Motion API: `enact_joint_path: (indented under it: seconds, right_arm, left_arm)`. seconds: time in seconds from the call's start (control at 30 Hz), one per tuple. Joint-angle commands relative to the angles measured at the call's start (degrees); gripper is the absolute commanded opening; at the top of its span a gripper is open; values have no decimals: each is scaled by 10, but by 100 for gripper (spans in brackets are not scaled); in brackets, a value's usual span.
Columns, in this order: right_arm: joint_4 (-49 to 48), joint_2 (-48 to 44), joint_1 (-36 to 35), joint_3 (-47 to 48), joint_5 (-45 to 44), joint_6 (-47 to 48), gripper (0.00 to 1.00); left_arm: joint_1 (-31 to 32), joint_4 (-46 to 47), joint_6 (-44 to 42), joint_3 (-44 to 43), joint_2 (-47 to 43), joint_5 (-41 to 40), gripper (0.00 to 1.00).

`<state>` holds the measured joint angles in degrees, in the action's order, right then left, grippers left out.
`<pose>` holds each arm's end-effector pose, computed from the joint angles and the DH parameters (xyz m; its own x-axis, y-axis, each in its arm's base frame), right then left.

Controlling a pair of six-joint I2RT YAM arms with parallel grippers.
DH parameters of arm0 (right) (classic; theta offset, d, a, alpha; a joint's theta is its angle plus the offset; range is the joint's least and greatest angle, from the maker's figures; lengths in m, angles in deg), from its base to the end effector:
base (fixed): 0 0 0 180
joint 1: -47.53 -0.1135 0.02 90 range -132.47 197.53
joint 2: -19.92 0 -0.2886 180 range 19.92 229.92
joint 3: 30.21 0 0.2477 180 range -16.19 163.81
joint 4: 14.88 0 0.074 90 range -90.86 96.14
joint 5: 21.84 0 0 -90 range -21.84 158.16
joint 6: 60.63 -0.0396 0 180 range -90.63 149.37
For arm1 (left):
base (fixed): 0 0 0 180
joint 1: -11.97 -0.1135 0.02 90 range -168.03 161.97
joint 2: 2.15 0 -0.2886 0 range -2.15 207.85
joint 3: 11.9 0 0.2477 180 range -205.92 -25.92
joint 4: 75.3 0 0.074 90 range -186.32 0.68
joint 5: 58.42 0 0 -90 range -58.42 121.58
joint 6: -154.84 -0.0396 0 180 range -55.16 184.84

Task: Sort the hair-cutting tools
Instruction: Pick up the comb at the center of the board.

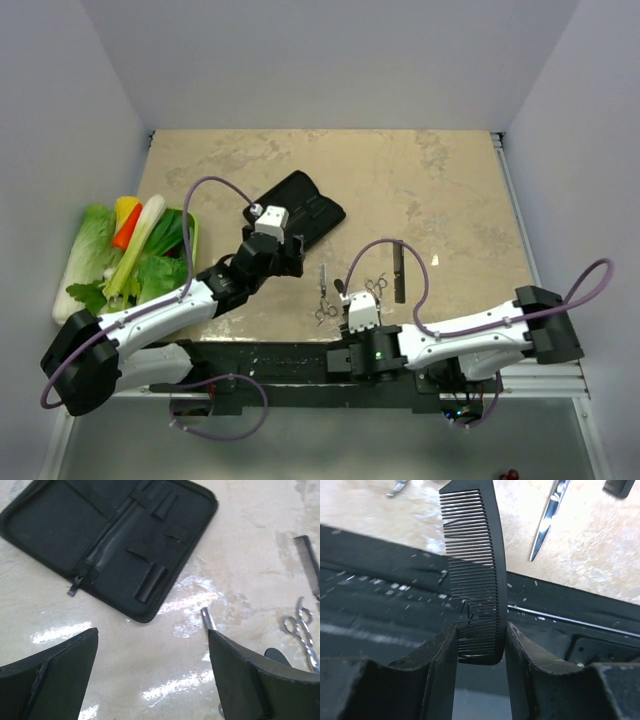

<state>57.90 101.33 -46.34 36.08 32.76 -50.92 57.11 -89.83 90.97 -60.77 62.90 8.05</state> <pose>0.0080 0.2210 0.2280 -0.7917 -0.2015 -0.5768 -0.2039 0.9771 -0.0615 0.1741 -0.1526 0.2498 -0.5030 -0.0670 -0.8617 0.2075 0.9585 -0.1956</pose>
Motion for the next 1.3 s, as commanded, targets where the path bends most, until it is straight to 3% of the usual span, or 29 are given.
enact_joint_path:
  seconds: [0.0, 0.17, 0.37, 0.6, 0.83, 1.17, 1.27]
  right_arm:
    - [93, -77, -13, 43, -14, 82, 33]
    - [114, -184, -18, 62, 16, 173, 31]
    - [139, -215, -18, 112, 23, 255, 32]
    - [145, -212, -18, 162, 10, 314, 31]
    - [173, -219, -18, 210, 41, 381, 30]
    - [215, -236, -18, 252, 133, 444, 29]
    - [214, -234, -18, 252, 128, 447, 30]
  left_arm:
    - [3, 31, -42, -39, -3, 132, 95]
    - [3, 69, -34, -39, -37, 317, 94]
    - [3, 66, -11, -67, -63, 507, 95]
    - [3, 65, 31, -58, -118, 628, 94]
    - [3, -48, 28, -72, -163, 595, 93]
    - [-7, -194, 32, -191, -162, 435, 94]
    - [-28, -206, 35, -210, -156, 447, 95]
